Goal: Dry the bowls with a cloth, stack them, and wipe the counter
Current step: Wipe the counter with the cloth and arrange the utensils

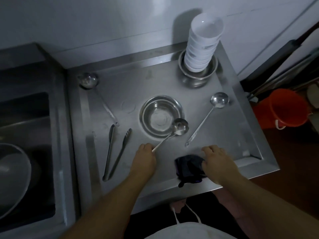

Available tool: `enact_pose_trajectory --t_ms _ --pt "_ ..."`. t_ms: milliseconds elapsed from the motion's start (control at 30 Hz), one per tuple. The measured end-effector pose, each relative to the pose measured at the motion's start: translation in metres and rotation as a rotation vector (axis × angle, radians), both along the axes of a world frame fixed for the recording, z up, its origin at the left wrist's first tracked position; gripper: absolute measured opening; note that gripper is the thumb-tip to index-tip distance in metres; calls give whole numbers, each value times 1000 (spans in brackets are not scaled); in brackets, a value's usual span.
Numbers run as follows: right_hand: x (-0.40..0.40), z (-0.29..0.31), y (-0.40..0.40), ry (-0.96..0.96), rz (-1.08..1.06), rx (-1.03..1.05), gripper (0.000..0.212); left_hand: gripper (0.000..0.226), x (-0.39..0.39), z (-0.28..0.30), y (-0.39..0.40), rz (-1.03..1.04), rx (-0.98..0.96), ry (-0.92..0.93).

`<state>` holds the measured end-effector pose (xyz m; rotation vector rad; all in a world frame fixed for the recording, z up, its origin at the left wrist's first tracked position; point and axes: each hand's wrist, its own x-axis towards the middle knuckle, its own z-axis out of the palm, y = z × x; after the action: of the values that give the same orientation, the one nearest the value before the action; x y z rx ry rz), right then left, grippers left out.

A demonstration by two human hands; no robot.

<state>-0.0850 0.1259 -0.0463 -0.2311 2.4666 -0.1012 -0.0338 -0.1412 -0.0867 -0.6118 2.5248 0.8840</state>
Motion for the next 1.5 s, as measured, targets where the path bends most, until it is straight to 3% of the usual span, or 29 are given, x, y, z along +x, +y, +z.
enact_pose_trajectory --t_ms 133,267,600,800,1033,1233,1500 --pt "-19 -2 36 -32 -50 -13 48 26 -52 7 52 -34 84 16" --pt "-41 -4 75 -63 -74 -12 53 17 -101 9 103 -58 126 15" --pt "-85 -16 128 -98 -47 -86 48 19 -155 -8 171 -10 77 -30" --pt "-93 -25 143 -124 -21 -96 46 25 -164 -18 183 42 38 -48" --pt "-99 -27 157 -122 -30 -119 43 18 -170 -33 186 -83 -105 -47" --pt "-93 -27 149 -105 -46 -137 44 21 -170 -36 185 -120 -101 -58" --pt "-80 -26 105 -83 29 -150 47 24 -131 -7 116 -79 -76 -13"
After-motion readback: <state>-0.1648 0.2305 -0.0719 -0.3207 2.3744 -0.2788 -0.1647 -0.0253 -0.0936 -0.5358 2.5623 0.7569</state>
